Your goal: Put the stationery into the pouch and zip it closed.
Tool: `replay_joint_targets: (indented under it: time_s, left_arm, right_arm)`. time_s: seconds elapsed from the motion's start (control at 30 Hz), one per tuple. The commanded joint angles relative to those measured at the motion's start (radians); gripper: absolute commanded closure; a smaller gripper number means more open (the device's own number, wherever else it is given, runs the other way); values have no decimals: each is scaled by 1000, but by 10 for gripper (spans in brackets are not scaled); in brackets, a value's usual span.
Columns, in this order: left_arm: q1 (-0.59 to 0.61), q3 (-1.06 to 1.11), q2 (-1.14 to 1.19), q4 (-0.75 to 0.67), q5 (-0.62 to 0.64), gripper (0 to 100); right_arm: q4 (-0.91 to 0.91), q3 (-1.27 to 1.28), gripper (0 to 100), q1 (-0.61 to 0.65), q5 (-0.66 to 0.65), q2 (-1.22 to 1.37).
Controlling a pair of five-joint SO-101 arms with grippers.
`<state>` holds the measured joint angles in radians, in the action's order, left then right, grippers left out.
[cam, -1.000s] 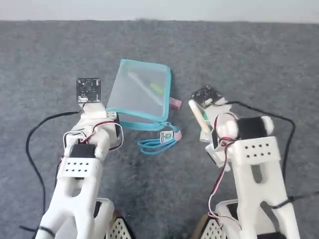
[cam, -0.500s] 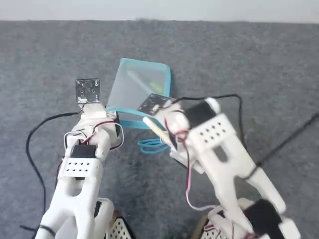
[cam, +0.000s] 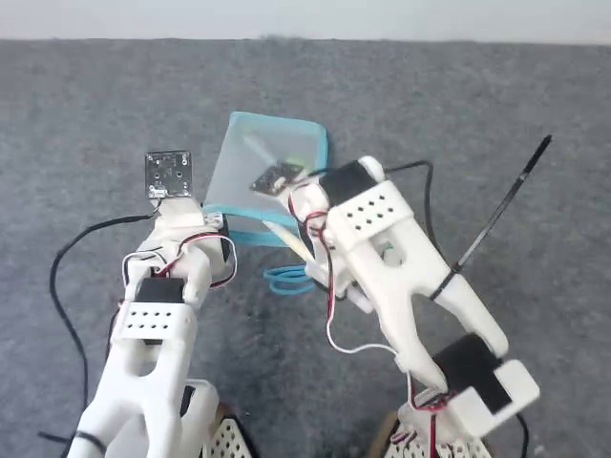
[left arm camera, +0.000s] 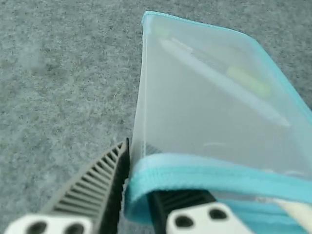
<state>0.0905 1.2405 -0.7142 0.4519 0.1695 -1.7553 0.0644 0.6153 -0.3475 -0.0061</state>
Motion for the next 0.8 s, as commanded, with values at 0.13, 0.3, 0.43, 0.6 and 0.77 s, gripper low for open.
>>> replay_joint_targets:
  time_s: [0.13,0.3,0.43,0.6,0.77]
  left_arm:
    - [3,-5,-21,-12,-12,988]
    - [-60,19,-23,-14,-38,988]
    - [-103,22,-23,-12,-38,988]
    - [-110,22,-23,-12,-38,988]
    - [-103,22,-23,-12,-38,988]
  right_arm:
    - [-31,-371,991,4,55,193]
    - [-31,-644,990,2,80,371]
    - [-31,-847,989,2,133,472]
    - [-33,-956,917,2,135,521]
    - [-36,-962,791,2,129,507]
